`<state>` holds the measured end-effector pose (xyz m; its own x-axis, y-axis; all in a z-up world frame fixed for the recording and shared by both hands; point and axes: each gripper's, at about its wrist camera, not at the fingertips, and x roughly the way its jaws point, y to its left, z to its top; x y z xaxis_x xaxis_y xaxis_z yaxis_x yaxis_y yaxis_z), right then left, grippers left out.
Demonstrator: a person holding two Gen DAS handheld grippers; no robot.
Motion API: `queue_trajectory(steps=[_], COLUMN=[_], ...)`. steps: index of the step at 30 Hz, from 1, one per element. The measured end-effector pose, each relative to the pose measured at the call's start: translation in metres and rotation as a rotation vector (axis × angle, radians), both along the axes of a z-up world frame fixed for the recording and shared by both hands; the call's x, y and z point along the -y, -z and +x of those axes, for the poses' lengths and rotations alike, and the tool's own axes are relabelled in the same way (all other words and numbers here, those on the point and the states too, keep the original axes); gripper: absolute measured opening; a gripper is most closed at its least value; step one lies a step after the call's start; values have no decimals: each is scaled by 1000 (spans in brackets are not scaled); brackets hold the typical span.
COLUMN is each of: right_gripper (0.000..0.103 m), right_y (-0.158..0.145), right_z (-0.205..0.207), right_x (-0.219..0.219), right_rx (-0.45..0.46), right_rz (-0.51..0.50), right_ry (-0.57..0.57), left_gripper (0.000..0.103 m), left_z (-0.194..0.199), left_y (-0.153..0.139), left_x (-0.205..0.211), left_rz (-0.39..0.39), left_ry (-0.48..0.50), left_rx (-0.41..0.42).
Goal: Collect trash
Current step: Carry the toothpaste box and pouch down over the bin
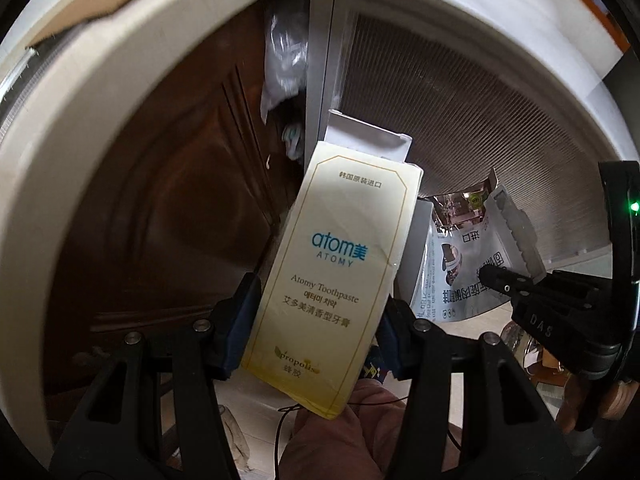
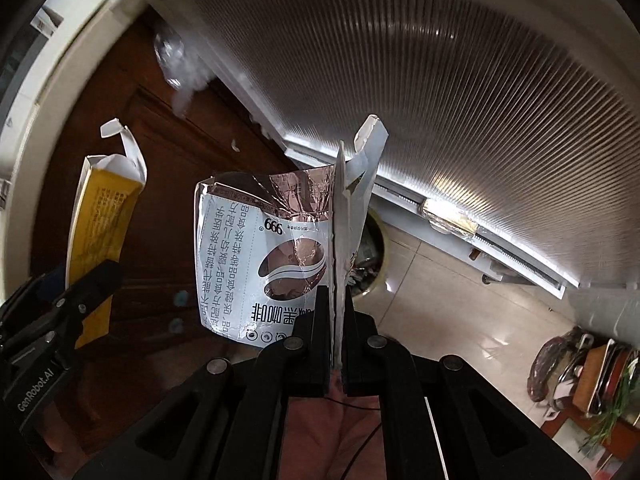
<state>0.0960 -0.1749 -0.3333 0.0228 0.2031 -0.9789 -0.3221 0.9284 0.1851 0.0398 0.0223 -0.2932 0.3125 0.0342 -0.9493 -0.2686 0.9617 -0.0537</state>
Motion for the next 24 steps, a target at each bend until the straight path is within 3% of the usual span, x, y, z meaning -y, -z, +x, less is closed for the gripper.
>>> queue_trajectory(steps=[13, 24], right_gripper=[3, 3], right_y=[83, 172], right_z=[16, 30], right_x=[4, -6], right_rx=[-28, -29], right_rz=[-27, -80], right_ry=[-18, -17], left_gripper=[50, 50], left_z=[26, 51], left_y=[79, 173], left_x=[15, 23], left_rz=[15, -37], left_ry=[-27, -40], left_rx=[-35, -111])
